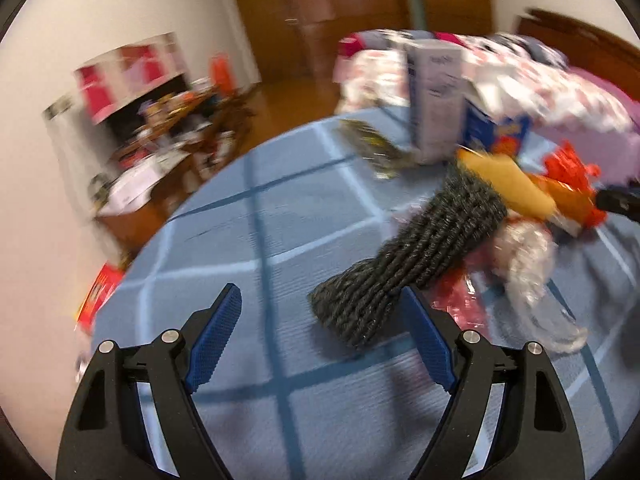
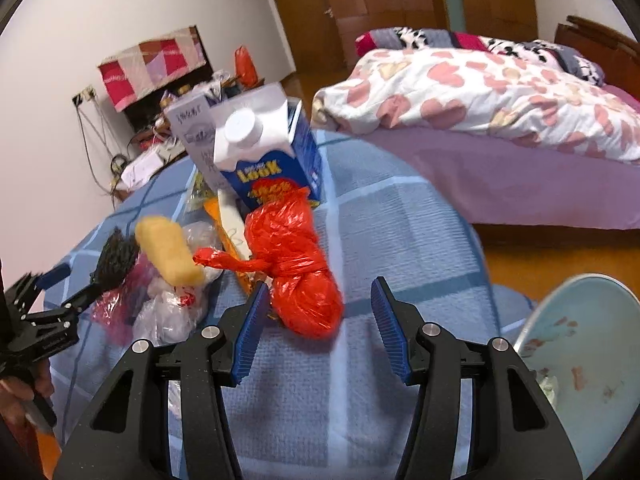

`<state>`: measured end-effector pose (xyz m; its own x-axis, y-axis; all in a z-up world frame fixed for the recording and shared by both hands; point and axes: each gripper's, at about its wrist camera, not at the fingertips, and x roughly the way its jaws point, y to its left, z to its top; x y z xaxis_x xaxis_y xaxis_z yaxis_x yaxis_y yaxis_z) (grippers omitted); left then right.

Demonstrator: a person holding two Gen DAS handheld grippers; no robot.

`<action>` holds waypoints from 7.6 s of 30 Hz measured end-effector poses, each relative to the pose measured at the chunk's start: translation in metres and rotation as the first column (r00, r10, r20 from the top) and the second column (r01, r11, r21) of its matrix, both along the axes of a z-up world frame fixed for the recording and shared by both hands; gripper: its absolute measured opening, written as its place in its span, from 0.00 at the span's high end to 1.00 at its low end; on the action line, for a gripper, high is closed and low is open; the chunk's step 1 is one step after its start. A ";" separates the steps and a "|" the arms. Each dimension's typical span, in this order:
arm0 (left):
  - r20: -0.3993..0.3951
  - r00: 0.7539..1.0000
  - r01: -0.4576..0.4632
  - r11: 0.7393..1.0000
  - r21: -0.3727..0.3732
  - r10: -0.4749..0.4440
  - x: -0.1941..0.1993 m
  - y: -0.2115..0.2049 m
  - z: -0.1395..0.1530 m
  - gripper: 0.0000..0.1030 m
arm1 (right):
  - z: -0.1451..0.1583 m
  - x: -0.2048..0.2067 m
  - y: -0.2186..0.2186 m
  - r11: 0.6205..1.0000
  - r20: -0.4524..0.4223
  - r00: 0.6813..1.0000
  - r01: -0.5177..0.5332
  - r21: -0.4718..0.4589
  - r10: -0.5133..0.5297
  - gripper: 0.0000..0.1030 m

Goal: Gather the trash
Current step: 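Grasp the dark grey knitted rope with the left tool while the right grasps the red-orange bag, then carry the grey rope and red-orange bag over the bucket and open both tools, then move both open tools back over the remaining trash on the table, then grasp the orange snack wrapper with the right tool while the left grasps the pink plastic bag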

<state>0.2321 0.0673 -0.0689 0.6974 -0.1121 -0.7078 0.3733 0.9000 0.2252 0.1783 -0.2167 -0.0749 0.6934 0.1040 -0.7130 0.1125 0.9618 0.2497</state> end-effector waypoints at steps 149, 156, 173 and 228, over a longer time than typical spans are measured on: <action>-0.062 0.997 0.034 0.989 -0.147 -0.043 -0.177 -0.213 0.023 0.09 | 0.017 -0.207 -0.113 0.924 0.116 0.917 0.382 0.006 -0.380 0.32; -0.078 0.996 -0.065 0.986 -0.152 0.053 -0.161 -0.164 0.017 0.09 | 0.022 -0.184 -0.083 0.955 0.116 0.949 0.295 0.007 -0.294 0.32; -0.113 0.950 -0.306 0.935 -0.181 0.290 -0.101 -0.045 0.007 0.12 | 0.016 -0.103 -0.019 0.995 0.087 0.992 0.092 -0.032 -0.089 0.41; -0.139 0.961 -0.266 0.937 -0.225 0.240 -0.016 -0.042 0.001 0.75 | 0.012 -0.034 0.010 0.998 0.028 0.998 -0.063 -0.001 0.063 0.83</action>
